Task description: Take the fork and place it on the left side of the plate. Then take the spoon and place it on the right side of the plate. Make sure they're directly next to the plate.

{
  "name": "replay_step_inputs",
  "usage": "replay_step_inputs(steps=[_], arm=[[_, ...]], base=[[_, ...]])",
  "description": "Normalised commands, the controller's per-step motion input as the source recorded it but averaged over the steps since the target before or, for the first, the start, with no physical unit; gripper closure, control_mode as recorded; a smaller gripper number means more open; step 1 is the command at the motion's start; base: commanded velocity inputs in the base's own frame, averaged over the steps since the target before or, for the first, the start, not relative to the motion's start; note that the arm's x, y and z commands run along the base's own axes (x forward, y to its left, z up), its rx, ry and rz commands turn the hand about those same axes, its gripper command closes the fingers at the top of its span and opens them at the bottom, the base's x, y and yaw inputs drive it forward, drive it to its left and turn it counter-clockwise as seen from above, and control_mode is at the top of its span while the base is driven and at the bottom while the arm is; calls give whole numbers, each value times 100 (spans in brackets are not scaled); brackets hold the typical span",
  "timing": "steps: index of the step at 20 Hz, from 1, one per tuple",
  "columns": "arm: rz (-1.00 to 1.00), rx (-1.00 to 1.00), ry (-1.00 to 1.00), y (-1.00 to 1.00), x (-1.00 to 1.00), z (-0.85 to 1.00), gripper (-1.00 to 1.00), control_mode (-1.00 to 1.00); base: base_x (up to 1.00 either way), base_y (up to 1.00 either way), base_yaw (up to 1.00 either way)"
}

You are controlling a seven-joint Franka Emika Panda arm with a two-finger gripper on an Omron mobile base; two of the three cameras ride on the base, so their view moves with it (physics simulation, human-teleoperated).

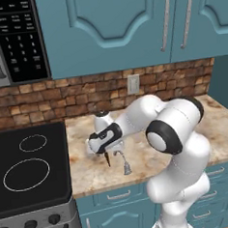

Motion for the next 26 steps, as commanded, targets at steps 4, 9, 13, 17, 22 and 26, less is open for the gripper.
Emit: replay_step_inputs(steps=[4,9,13,17,22,26], arm=[[0,-1,0,5,37,-19,-100,-100],[0,0,1,1,23,-26,-100,-100],[0,0,2,0,0,-53,-100,-100],[0,0,0,-3,-6,-52,-100,-100],[0,0,0,-16,-39,-46,-100,-100],[0,0,0,-23,-50,-51,-100,-100]], base=[[0,0,0],[0,0,0],[0,0,0],[0,0,0],[0,0,0],[0,0,0]])
